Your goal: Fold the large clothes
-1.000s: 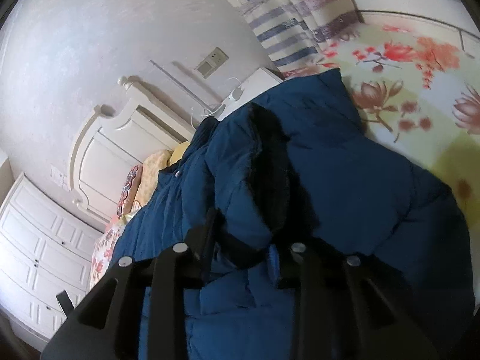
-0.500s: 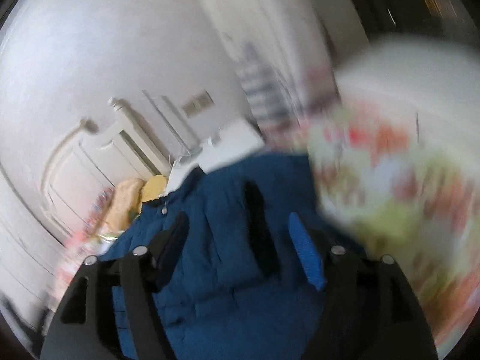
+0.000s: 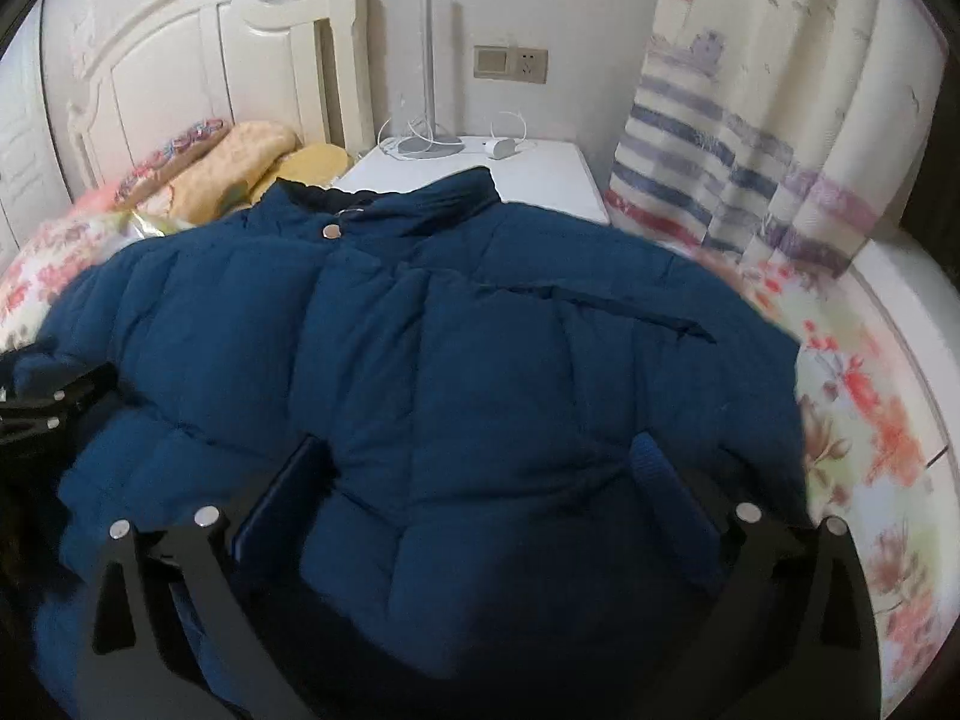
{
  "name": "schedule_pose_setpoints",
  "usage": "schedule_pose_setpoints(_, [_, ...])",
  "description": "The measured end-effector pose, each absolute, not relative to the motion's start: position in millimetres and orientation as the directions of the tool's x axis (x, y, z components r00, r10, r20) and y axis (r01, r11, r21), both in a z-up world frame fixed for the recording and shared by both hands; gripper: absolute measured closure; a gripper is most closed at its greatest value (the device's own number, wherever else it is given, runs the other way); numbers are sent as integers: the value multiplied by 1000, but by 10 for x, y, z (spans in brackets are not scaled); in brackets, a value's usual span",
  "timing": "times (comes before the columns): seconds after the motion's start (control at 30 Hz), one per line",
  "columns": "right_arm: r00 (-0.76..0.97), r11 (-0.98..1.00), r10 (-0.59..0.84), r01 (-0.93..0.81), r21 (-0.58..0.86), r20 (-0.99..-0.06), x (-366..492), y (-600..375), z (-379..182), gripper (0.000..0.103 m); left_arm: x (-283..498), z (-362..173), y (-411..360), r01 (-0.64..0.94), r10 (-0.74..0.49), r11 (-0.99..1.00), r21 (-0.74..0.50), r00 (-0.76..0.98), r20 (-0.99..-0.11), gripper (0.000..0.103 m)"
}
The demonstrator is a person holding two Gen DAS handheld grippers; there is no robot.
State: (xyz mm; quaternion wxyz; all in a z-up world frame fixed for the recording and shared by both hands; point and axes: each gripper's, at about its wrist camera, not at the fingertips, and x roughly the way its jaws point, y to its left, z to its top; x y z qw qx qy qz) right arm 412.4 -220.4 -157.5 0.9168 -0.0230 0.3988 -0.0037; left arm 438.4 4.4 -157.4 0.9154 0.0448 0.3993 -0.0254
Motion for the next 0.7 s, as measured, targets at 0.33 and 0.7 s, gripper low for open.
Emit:
schedule_pose_setpoints(0.33, [708, 991, -126, 126, -52, -694, 3969, -2486, -1478, 7, 4370, -1565, 78, 75, 6, 994, 78, 677, -736, 4])
schedule_pose_setpoints(0.7, [808, 974, -93, 195, 114, -581, 3777, -2758, -1307, 6, 4386, -1574, 96, 77, 1, 994, 73, 678, -735, 4])
